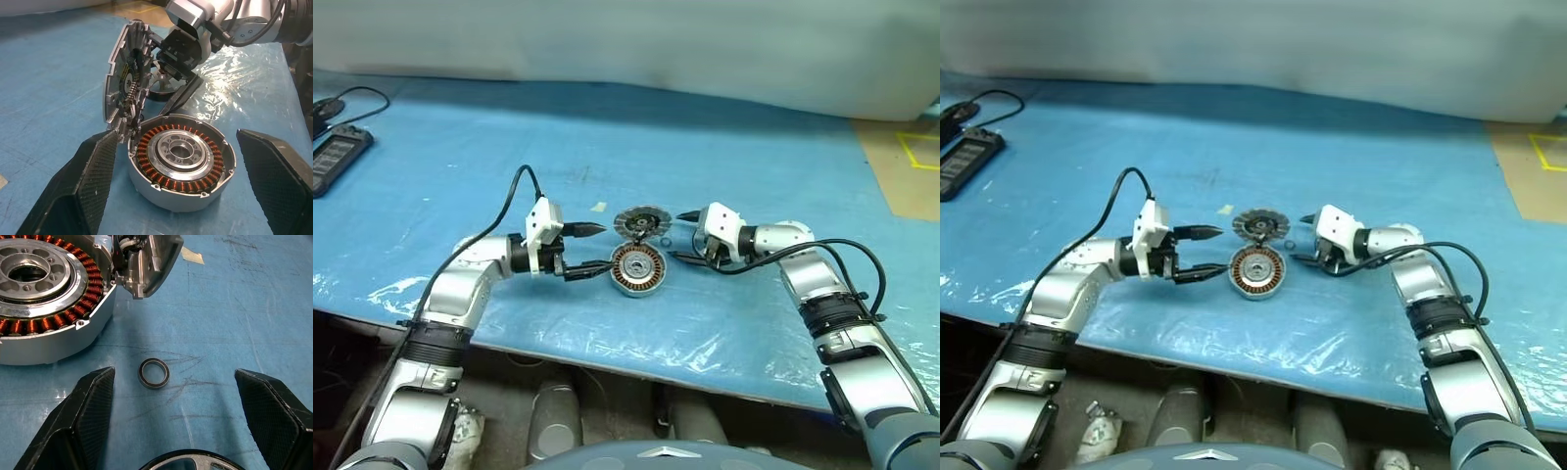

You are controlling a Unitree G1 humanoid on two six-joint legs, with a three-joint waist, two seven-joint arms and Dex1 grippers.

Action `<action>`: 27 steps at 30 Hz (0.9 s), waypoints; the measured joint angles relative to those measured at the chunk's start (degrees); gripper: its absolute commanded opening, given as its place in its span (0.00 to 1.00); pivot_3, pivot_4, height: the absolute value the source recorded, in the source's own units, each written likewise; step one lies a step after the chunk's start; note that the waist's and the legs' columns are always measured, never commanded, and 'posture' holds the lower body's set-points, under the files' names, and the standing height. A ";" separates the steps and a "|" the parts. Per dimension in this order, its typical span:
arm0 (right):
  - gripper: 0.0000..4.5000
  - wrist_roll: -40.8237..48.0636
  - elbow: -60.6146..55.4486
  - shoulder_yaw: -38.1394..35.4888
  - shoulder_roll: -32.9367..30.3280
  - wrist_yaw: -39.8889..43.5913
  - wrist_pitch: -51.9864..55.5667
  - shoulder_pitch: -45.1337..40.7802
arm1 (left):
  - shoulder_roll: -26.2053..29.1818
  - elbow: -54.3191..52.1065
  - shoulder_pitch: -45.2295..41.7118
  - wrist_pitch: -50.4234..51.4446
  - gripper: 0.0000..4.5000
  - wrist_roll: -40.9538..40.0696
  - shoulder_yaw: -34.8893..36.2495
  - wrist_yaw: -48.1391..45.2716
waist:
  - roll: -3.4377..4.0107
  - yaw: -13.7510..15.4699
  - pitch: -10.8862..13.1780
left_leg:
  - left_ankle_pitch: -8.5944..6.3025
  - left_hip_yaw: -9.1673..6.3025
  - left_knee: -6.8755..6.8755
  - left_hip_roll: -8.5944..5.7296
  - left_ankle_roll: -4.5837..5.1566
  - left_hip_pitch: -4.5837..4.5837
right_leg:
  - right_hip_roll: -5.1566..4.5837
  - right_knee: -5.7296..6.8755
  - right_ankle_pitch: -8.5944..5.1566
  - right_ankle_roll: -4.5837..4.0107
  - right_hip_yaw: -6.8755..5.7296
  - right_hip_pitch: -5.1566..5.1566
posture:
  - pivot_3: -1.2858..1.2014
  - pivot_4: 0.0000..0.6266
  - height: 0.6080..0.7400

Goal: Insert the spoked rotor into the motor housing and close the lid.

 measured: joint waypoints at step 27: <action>0.66 -2.90 5.85 3.78 0.51 7.53 -2.17 -5.36 | -3.35 8.75 1.67 -10.11 0.91 4.44 -2.22 1.28 | -0.09 -0.22 -0.06 | -0.14 0.02 0.03 0.03 0.13 0.33 | 0.01 0.14 0.00 0.00 0.03 0.22 | 0.52 0.24 1.00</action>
